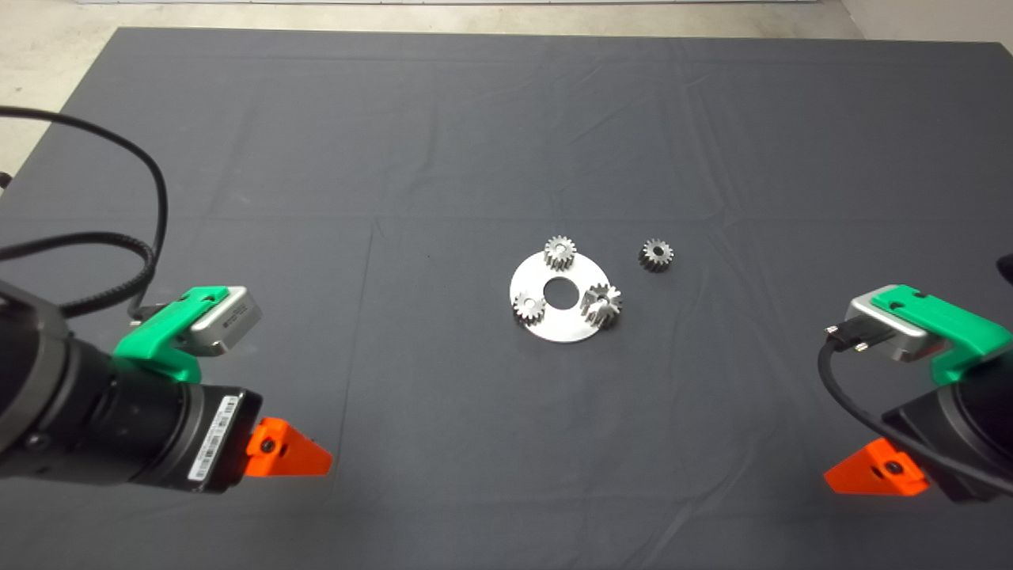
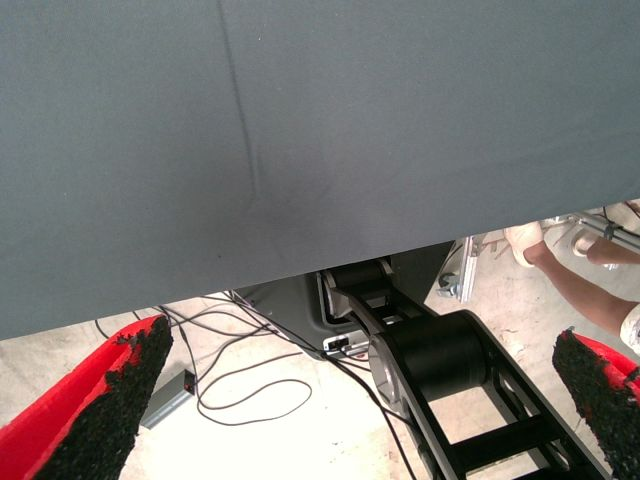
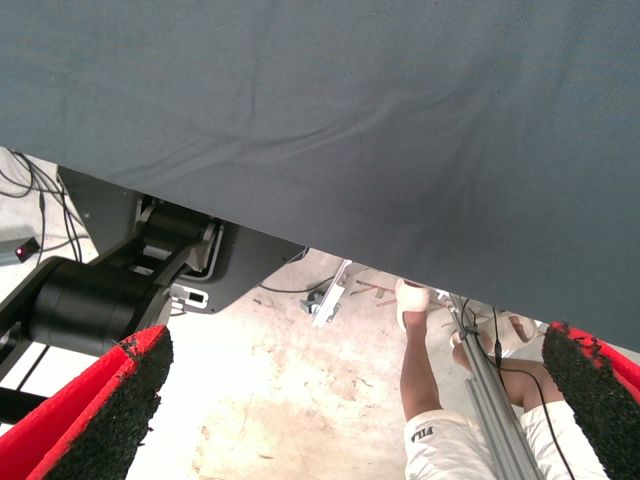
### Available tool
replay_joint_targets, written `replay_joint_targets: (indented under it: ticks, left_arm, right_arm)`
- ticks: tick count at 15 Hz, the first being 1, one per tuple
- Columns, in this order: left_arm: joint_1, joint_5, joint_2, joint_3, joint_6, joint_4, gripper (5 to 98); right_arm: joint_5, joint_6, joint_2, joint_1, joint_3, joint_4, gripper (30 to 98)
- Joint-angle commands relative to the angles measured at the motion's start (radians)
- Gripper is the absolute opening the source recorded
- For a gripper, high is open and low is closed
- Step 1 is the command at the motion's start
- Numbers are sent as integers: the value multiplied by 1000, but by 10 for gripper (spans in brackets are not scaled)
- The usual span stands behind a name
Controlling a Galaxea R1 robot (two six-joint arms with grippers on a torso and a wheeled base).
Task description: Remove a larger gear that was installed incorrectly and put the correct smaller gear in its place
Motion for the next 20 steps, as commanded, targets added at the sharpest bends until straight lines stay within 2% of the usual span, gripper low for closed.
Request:
replay_joint_targets:
  ticks: [1,2,4,6,8,11,15,20]
  left_arm:
    - [-3,-3,2,14,-3,-18,981]
    - [-3,-3,2,14,-3,-18,981]
    - [-3,-3,4,14,-3,-18,981]
    - [-3,-3,8,14,-3,-18,981]
    - [-2,-3,8,14,-3,-17,981]
    - [0,-3,8,14,-3,-17,981]
    - [0,-1,7,14,-3,-18,981]
    - [0,0,8,14,-3,-18,981]
  right_arm:
    - [-93,-21,8,-9,-41,-35,976]
    - [-93,-61,17,-27,-80,-51,976]
    - [-93,-152,43,-117,-168,-114,976]
    - [-93,-245,122,-163,-277,-148,976]
    - [-95,-333,219,-176,-384,-166,976]
    - [-96,-473,310,-197,-517,-189,976]
    - [-96,-624,354,-200,-571,-203,976]
    - [-96,-738,376,-241,-623,-269,976]
